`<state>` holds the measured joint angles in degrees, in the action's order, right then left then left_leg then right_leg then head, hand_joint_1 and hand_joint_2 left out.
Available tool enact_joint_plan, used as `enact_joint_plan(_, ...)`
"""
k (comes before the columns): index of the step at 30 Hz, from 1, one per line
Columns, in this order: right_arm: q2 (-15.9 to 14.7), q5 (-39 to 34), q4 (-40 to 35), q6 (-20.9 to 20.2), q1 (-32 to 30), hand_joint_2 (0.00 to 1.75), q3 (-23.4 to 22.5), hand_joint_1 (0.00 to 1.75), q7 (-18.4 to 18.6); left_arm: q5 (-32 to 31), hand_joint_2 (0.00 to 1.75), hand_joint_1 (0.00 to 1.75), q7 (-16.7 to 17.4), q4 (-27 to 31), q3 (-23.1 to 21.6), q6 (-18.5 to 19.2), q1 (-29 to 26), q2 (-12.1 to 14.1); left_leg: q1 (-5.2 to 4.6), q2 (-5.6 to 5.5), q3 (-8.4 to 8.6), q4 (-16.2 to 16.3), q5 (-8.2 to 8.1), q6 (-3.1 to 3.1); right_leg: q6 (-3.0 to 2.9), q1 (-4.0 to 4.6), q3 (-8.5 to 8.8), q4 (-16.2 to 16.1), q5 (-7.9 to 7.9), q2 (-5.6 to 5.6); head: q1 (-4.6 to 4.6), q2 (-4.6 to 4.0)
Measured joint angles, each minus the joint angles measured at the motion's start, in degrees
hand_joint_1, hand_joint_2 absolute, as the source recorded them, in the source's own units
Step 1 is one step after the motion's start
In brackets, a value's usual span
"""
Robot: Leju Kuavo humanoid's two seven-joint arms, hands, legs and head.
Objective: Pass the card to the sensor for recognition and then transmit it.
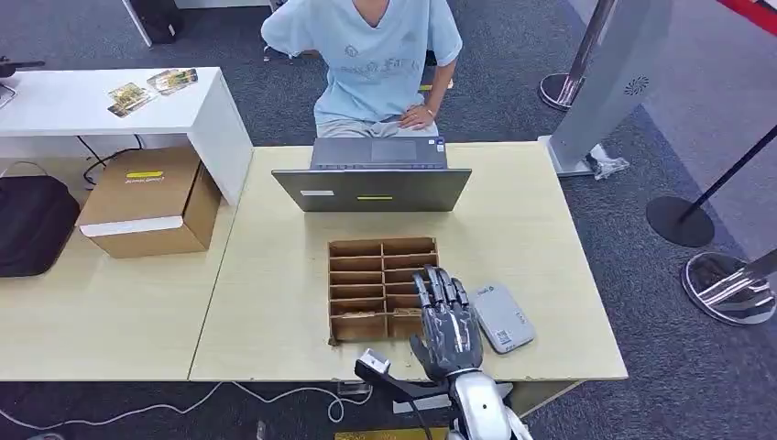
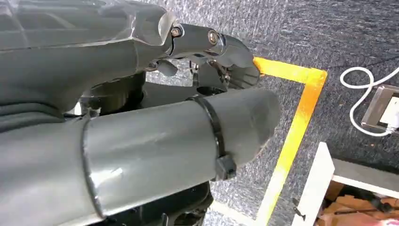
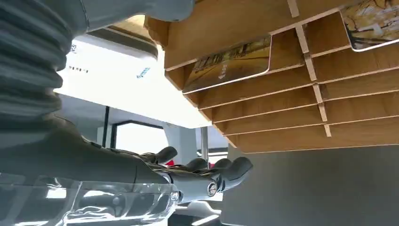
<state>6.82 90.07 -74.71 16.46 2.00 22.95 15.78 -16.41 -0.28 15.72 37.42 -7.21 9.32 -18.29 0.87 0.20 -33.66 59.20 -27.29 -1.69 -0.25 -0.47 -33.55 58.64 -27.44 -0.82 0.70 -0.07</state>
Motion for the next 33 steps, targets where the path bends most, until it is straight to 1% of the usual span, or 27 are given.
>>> enact_joint_plan(3,0.0,0.0,0.2,0.1,0.0,1.75,0.0,0.31,0.0,1.0,0.0,0.0,-0.1,0.0,0.2,0.0,0.0,0.0,0.0,0.0,0.0,0.0,0.0,0.0,0.0,0.0,0.0,0.0,0.0,0.0,0.0,0.0)
enact_joint_plan(9,0.0,0.0,0.3,0.2,0.0,1.75,0.0,0.28,-0.4,3.0,0.0,0.0,-0.4,0.0,0.5,-0.2,0.0,-0.2,0.0,0.0,0.0,0.0,0.0,0.0,0.0,0.0,0.0,0.0,0.0,0.0,0.02,0.0)
enact_joint_plan(10,0.0,0.0,0.3,0.2,0.0,1.75,0.0,0.26,-0.4,3.3,0.0,0.0,-0.5,0.0,0.5,-0.2,0.0,-0.3,0.0,0.0,0.0,0.0,0.0,0.0,0.0,0.0,0.0,0.0,0.0,0.0,0.0,0.0)
enact_joint_plan(11,0.0,0.0,0.3,0.2,0.0,1.75,0.0,0.19,-0.4,3.5,0.0,0.0,-0.6,0.0,0.6,-0.2,0.0,-0.3,0.0,0.0,0.0,0.0,0.0,0.0,0.0,0.0,0.0,0.0,0.0,0.0,0.02,0.0)
enact_joint_plan(12,0.0,0.0,0.4,0.2,0.1,1.75,0.0,0.19,-0.5,3.6,0.0,0.0,-0.7,0.0,0.6,-0.2,0.0,-0.3,0.0,0.0,0.0,0.0,0.0,0.0,0.0,0.0,0.0,0.0,0.0,0.0,0.0,0.0)
enact_joint_plan(13,0.0,0.0,0.4,0.2,0.1,1.75,0.0,0.16,-0.5,3.8,0.0,0.0,-0.9,0.0,0.6,-0.2,0.0,-0.3,0.0,0.0,0.0,0.0,0.0,0.0,0.0,0.0,0.0,0.0,0.0,0.0,0.0,0.0)
enact_joint_plan(15,0.1,0.0,0.4,0.2,0.2,1.75,0.0,0.17,-0.6,4.0,0.0,0.0,-0.9,0.0,0.7,-0.2,-0.1,-0.3,0.0,0.0,0.0,0.0,0.0,0.0,0.0,0.0,0.0,0.0,0.0,0.0,0.0,0.0)
enact_joint_plan(17,0.2,0.0,0.5,0.2,0.2,1.75,0.0,0.23,-0.6,4.1,0.0,0.0,-0.9,0.0,0.7,-0.2,-0.1,-0.3,0.0,0.0,0.0,0.0,0.0,0.0,0.0,0.0,0.0,0.0,0.0,0.0,0.0,0.0)
enact_joint_plan(21,0.2,0.0,0.5,0.2,0.2,1.75,-0.1,0.23,-0.5,4.4,0.0,0.0,-0.9,0.0,0.7,-0.2,-0.1,-0.3,0.0,0.0,0.0,0.0,0.0,0.0,0.0,0.0,0.0,0.0,0.0,0.0,0.0,0.0)
enact_joint_plan(23,0.2,0.0,0.5,0.2,0.2,1.75,-0.2,0.24,-0.5,4.9,0.0,0.0,-0.9,0.0,0.7,-0.2,-0.1,-0.3,0.0,0.0,0.0,0.0,0.0,0.0,0.0,0.0,0.0,0.0,0.0,0.0,0.0,0.0)
enact_joint_plan(24,0.2,0.0,0.5,0.2,0.2,1.75,-0.2,0.28,-0.6,5.3,0.0,0.0,-0.9,0.0,0.7,-0.3,-0.1,-0.3,0.0,0.0,0.0,0.0,0.0,0.0,0.0,0.0,0.0,0.0,0.0,0.0,0.0,0.0)
enact_joint_plan(27,0.5,0.0,0.8,0.2,0.3,1.75,-0.3,0.28,-0.9,6.1,0.0,0.0,-1.0,0.0,0.7,-0.4,-0.1,-0.3,0.0,0.0,0.0,0.0,0.0,0.0,0.0,0.0,0.0,0.0,0.0,0.0,0.0,0.0)
enact_joint_plan(33,0.8,-0.3,1.3,0.7,0.6,1.75,-0.3,0.33,-1.1,6.7,0.0,0.0,-1.0,0.0,0.7,-0.5,-0.3,-0.3,0.0,-0.01,0.0,0.0,0.0,0.0,0.0,0.0,0.0,0.0,0.0,-0.01,0.02,0.0)
